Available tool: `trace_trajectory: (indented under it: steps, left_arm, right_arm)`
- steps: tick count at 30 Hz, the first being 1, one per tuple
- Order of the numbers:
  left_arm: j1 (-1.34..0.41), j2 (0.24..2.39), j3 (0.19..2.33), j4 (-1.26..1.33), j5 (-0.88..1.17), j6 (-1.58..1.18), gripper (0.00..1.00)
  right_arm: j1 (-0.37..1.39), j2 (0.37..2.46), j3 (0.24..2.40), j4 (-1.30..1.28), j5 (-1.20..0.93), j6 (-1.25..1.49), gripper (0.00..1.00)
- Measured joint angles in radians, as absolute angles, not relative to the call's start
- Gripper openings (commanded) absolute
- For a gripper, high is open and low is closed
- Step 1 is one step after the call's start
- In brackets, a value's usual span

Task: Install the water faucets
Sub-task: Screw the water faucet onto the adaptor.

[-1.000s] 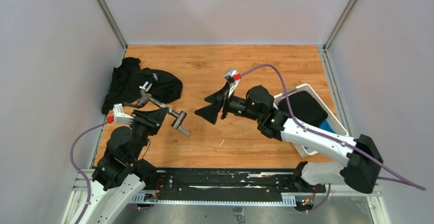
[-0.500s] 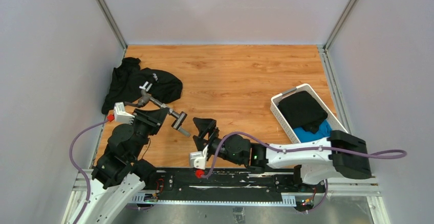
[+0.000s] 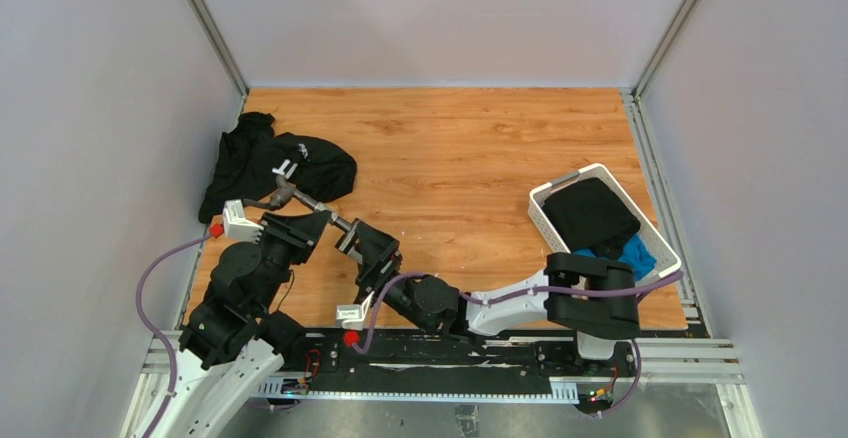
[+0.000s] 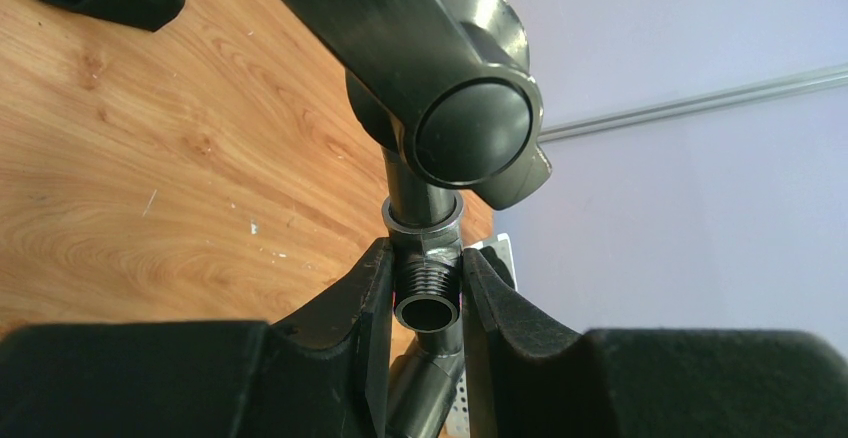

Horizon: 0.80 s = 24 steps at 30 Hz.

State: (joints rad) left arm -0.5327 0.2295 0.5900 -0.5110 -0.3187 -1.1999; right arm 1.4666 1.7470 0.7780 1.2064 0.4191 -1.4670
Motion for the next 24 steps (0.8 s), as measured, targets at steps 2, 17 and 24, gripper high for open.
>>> trace_trajectory:
  steps: [2,17,24]
  left_arm:
    - [-0.533,0.229,0.590,-0.511,-0.318,-1.200,0.00]
    - [-0.533,0.229,0.590,-0.496,-0.317,-1.200,0.00]
    - [-0.533,0.230,0.591,-0.449,-0.289,-1.211,0.00]
  right_arm:
    - [1.467,1.767,0.800,1.246,0.434,-1.485,0.79]
    - [1.466,1.800,0.842,1.302,0.497,-1.365,0.28]
    - [1.436,1.595,0.840,1.038,0.424,-0.853,0.24]
